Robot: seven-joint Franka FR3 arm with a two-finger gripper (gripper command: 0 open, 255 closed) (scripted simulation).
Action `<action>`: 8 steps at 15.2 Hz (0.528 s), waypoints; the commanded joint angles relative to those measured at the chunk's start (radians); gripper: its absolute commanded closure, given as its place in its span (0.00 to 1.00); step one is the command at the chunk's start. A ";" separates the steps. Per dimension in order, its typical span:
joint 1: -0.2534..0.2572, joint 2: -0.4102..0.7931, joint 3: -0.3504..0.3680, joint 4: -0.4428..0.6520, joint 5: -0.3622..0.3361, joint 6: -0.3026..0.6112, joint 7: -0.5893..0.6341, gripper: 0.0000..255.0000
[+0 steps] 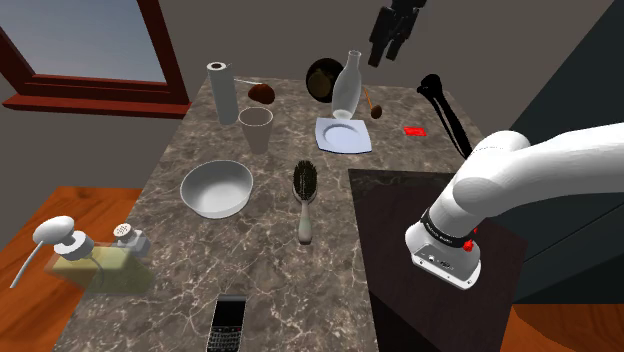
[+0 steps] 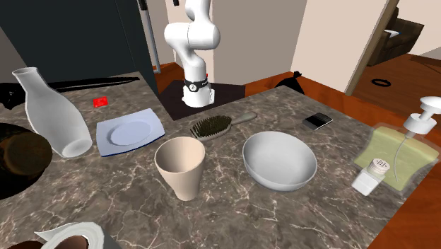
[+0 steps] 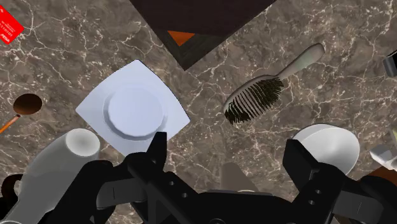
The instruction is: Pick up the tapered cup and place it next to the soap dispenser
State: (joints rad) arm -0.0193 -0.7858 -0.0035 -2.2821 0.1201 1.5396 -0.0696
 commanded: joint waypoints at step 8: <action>0.012 0.219 0.038 0.019 0.024 0.187 0.017 0.00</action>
State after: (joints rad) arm -0.0094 -0.5978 0.0284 -2.2620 0.1406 1.6947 -0.0550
